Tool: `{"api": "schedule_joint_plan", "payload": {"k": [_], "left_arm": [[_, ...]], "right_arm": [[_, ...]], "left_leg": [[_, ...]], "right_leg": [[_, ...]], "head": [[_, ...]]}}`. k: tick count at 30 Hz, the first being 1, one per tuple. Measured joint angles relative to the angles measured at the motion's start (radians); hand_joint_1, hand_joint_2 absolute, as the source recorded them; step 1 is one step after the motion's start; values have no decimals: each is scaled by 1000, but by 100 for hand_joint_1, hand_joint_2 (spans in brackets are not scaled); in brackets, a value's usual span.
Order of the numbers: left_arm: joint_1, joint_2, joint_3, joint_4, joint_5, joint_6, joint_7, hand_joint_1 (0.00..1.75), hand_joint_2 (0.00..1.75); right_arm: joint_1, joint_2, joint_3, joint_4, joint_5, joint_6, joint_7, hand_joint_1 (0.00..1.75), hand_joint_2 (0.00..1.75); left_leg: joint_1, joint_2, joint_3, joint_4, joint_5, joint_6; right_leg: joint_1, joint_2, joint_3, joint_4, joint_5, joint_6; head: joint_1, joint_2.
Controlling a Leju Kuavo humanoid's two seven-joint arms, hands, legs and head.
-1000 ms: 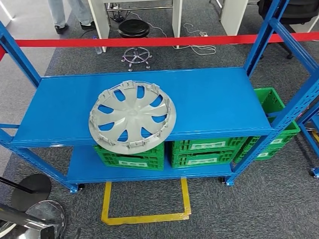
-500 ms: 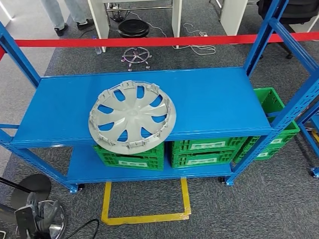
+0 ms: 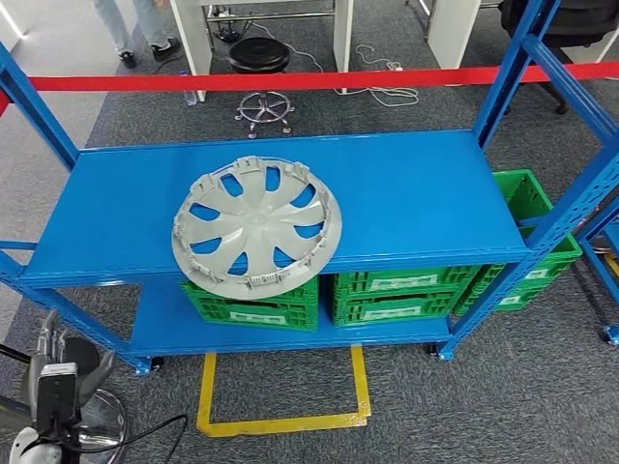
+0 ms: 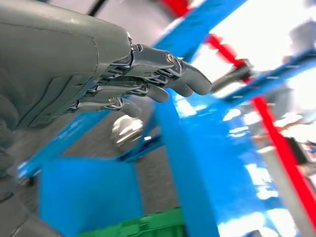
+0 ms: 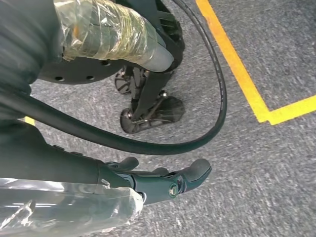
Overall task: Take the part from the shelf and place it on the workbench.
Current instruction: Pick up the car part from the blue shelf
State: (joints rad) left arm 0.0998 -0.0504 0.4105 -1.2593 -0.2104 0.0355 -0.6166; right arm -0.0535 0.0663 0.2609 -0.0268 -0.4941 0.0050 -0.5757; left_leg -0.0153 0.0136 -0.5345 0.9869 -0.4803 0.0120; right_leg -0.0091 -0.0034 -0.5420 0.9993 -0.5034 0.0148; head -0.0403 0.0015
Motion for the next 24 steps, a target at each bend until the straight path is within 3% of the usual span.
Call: {"api": "schedule_joint_plan", "payload": {"k": [9,15,24], "left_arm": [[-32,104,-219,-151,-134,106,59,0,175],[-118,157,-366,-153,-240,123,149,0,175],[-270,188,-557,-80,-379,123,276,0,175]], "right_arm": [[0,-20,0,6,19,26,36,0,175],[3,-39,0,9,36,39,58,0,175],[12,-55,0,14,60,52,92,0,175]], "left_leg": [[0,1,0,0,0,0],[0,1,0,1,0,0],[0,1,0,1,0,0]], "right_leg": [[0,0,-1,0,0,0],[0,1,-1,0,1,0],[0,2,-1,0,1,0]], "head": [[0,0],[0,0],[0,0]]}}
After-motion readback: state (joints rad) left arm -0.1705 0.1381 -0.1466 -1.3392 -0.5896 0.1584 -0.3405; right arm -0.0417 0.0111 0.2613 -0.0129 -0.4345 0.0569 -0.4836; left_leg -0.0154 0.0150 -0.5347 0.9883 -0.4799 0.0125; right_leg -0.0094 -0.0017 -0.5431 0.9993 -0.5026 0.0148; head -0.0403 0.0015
